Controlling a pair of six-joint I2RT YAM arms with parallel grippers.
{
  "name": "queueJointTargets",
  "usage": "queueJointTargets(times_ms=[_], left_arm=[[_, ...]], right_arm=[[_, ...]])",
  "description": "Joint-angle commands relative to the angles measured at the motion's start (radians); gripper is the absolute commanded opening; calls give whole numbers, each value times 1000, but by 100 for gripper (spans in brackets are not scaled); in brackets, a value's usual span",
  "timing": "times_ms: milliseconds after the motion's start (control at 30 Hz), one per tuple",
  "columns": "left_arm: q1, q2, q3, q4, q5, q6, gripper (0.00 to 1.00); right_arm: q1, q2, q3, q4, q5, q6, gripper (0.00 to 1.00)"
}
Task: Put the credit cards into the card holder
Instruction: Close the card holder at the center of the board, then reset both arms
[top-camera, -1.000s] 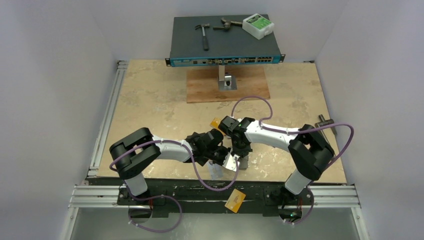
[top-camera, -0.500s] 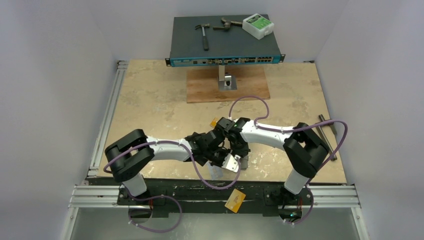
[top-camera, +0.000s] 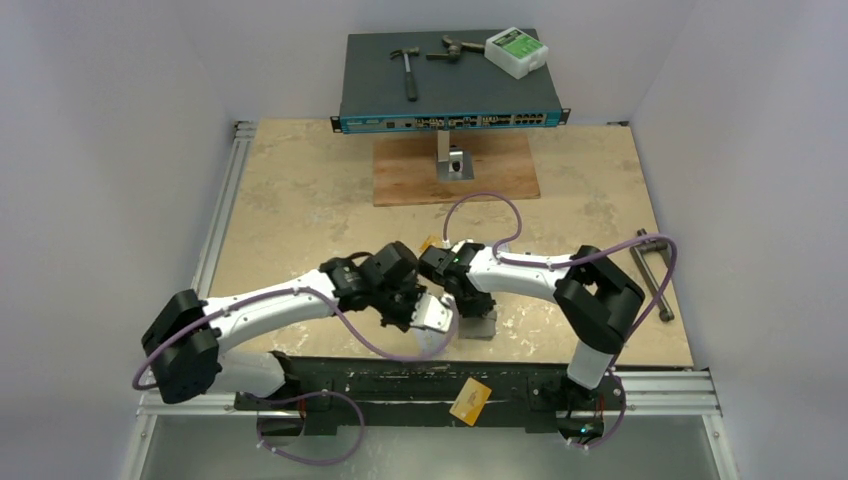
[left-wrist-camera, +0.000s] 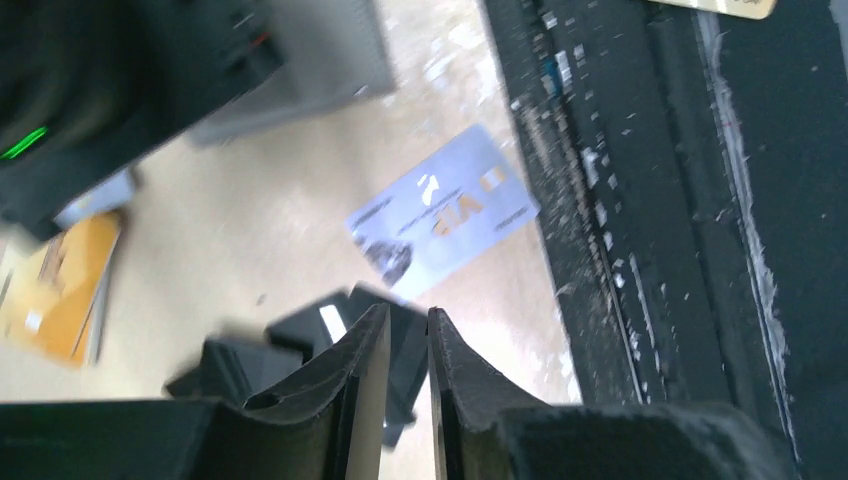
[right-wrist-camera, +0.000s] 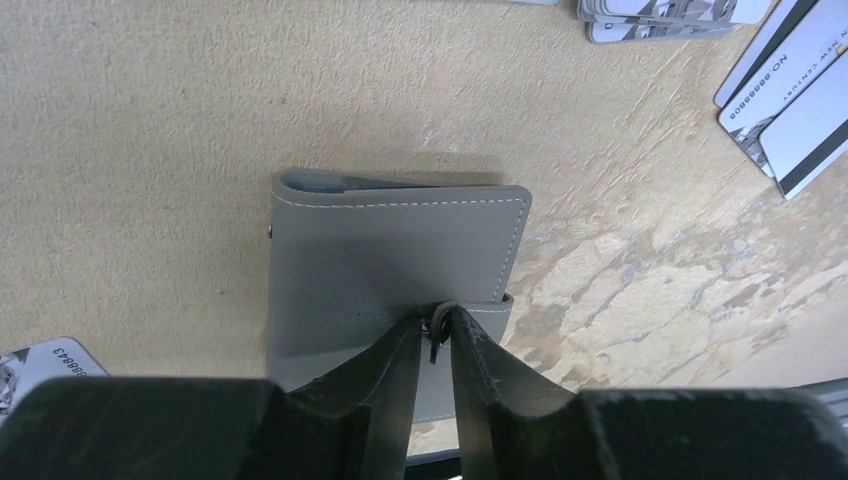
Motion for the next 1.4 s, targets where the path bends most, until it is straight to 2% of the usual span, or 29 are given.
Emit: queueJointTargets(times_ms=[0, 133, 300, 467, 600, 667, 700, 733, 867, 933, 967, 1000, 1100, 1167, 1267, 1367], left_arm=[[167, -91, 85, -134, 33, -86, 20], [335, -212, 94, -185, 107, -133, 20], [602, -327, 118, -248, 209, -191, 22], [843, -312, 224, -355, 257, -186, 23], [908, -258, 296, -412, 198, -226, 23], [926, -245, 302, -423, 198, -250, 24], [933, -241, 296, -421, 200, -267, 26], [939, -243, 290, -418, 200, -279, 27], [972, -265, 242, -348, 182, -341, 36], [1002, -269, 218, -295, 177, -377, 43], [1020, -264, 210, -270, 177, -400, 56], [1046, -255, 202, -246, 181, -423, 59], [1093, -214, 193, -186, 190, -468, 63], [1112, -186, 178, -134, 183, -503, 64], [1129, -150, 134, -40, 192, -541, 65], [1139, -144, 41, 145, 171, -578, 67]], right_arm=[[25, 249, -119, 498, -204, 105, 26], [24, 175, -109, 444, -168, 104, 36], [26, 146, -97, 437, -157, 96, 40], [39, 84, -33, 401, -151, 72, 48], [39, -20, 72, 314, -147, 45, 53], [39, -82, 110, 295, -157, 19, 66], [37, -116, 129, 286, -152, 4, 85], [32, -144, 151, 274, -148, -14, 97], [-33, -315, 204, 253, -105, -119, 99], [-126, -409, 181, 287, -128, -181, 99], [-186, -453, 166, 307, -136, -210, 99], [-246, -484, 149, 322, -136, -234, 99], [-422, -536, 112, 358, -92, -279, 99], [-514, -557, 44, 441, -35, -301, 99], [-587, -605, -164, 732, 71, -436, 99], [-650, -626, -315, 974, 143, -516, 99]])
